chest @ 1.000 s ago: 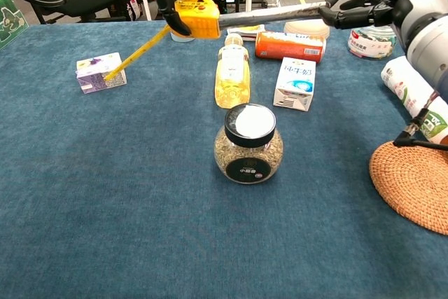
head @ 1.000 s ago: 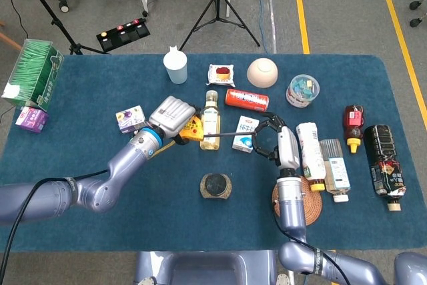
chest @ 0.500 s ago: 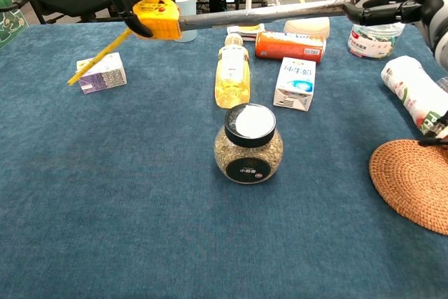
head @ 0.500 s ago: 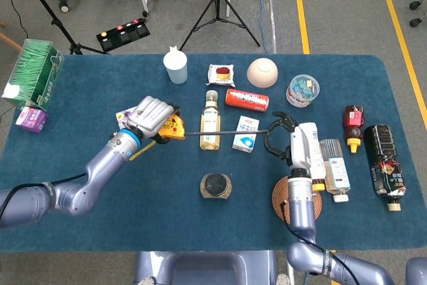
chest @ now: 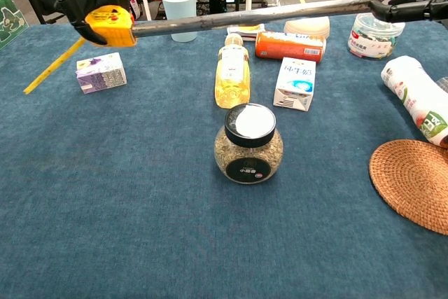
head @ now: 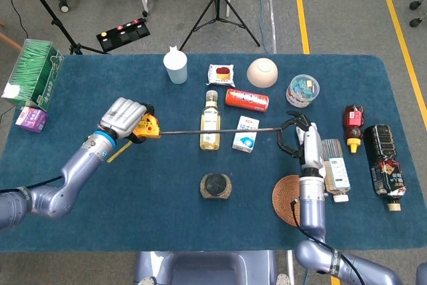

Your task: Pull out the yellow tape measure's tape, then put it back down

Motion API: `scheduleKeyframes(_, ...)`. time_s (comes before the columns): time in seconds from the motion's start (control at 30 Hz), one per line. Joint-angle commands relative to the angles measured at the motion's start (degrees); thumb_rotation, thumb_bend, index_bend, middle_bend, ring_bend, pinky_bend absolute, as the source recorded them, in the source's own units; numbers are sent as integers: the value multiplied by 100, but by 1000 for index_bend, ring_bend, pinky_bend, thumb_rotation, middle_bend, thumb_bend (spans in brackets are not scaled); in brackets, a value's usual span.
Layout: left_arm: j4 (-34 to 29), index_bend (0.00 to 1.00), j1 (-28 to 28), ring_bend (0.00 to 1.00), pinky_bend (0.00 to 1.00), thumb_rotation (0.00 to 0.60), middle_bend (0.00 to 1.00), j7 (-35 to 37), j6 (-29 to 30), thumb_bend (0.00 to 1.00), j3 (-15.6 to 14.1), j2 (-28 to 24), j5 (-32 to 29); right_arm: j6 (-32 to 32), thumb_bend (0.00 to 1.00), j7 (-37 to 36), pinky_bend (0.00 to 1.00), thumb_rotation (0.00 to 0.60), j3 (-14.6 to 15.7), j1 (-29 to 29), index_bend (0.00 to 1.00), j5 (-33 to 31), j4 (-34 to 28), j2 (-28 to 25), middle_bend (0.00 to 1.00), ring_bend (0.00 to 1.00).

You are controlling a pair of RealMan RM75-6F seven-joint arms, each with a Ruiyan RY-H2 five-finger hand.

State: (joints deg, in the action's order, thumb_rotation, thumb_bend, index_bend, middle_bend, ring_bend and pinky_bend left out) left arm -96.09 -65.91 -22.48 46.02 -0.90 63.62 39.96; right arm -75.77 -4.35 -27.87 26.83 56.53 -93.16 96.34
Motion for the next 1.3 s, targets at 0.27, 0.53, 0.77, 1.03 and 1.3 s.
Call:
scheduleKeyframes(0.27,327,624,490,498,669,600,526,384,-43,282,-95,-161,309,84,1000,-177,167,583,-35,-78,589,-86,137,-107,257,198)
scheduleKeyframes(0.53,712,624,776,498,669,600,526,592,-174,281,-104,-137,361,120,1000,-243,167,582,-19,-96,589,-109,223,-118,257,197)
scheduleKeyframes(0.77,768,624,852,498,669,600,526,676,-233,282,-5,-122,449,95,1000,-246,167,583,-10,-95,589,-78,210,-116,258,198)
scheduleKeyframes(1.03,636,624,844,498,669,600,526,622,-280,282,132,-113,563,78,1000,-254,167,584,10,-103,589,-55,172,-115,258,197)
scheduleKeyframes(1.3,481,624,752,498,669,600,526,505,-314,283,291,-78,544,82,1000,-227,167,579,28,-55,589,-4,115,-76,257,197)
